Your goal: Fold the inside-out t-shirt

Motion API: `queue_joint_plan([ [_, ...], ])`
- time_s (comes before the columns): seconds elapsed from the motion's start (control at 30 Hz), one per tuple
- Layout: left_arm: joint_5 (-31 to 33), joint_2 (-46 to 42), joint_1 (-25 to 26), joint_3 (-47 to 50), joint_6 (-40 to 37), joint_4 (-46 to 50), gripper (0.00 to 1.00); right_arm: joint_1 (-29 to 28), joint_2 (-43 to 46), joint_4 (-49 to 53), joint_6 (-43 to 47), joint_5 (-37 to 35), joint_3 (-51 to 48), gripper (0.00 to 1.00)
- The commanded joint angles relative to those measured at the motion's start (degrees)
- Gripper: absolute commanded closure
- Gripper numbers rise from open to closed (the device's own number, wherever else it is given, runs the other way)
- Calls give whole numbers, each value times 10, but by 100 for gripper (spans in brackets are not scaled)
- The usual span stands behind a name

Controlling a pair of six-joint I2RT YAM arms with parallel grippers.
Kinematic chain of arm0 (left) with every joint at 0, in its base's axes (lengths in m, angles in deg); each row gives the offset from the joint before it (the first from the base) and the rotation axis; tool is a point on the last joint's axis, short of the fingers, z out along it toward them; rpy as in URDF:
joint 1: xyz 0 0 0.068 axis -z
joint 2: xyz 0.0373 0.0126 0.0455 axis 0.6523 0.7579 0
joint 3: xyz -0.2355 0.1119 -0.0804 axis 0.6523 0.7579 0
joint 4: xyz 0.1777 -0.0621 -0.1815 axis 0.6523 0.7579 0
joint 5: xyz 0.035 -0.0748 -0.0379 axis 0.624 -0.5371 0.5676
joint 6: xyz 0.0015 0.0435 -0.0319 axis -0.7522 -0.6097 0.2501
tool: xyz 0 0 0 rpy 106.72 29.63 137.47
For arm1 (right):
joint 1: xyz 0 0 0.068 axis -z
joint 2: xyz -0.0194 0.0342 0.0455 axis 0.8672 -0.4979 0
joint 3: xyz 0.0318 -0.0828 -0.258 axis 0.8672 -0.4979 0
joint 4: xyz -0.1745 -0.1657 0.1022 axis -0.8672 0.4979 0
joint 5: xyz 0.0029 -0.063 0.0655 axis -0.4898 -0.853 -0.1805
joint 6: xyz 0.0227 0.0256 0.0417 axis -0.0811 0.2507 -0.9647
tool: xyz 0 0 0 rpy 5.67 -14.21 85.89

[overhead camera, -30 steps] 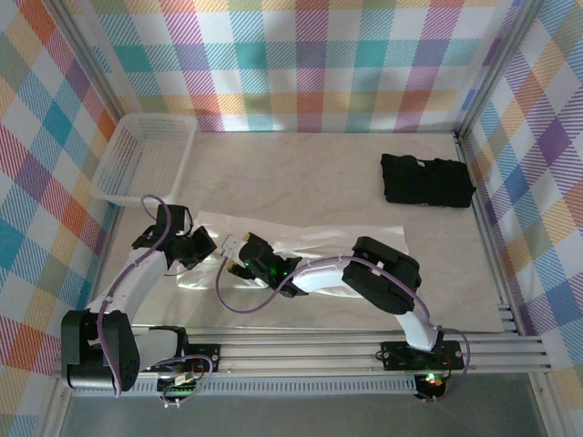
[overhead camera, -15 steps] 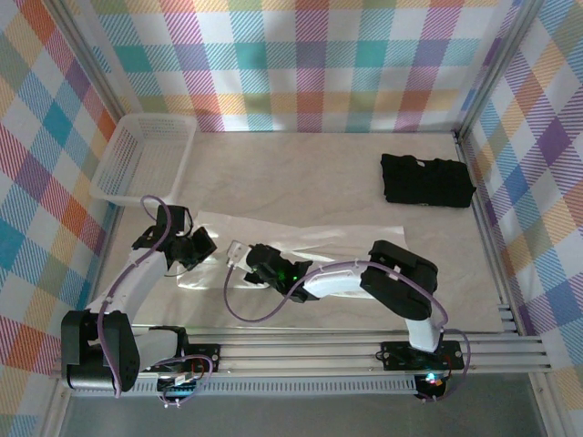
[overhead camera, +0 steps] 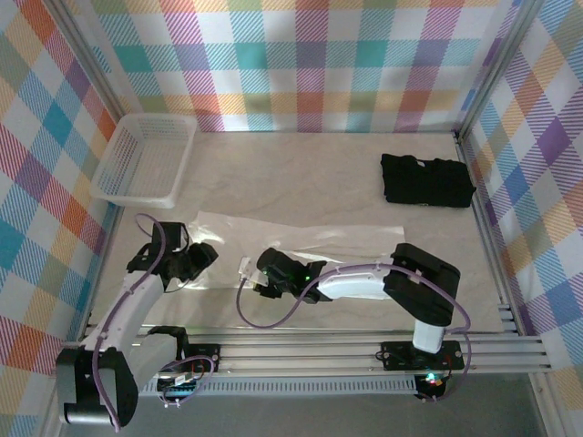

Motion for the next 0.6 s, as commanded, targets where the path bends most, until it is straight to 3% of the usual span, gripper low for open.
queue_joint_plan([
  [0.0,51,-20,-6,-19,0,9,52,-2,43,37,-14,48,-4,52],
  [0.23,15,14,18,-33,6,-81,50,57,44,-46,-138,156,-10,56],
  [0.33,79,39,18,-51,-6,-73,50,77,-4,-51,-203,182,24,64],
  [0.57,189,74,7,-53,-16,-129,30,89,-106,-10,-250,199,70,76],
])
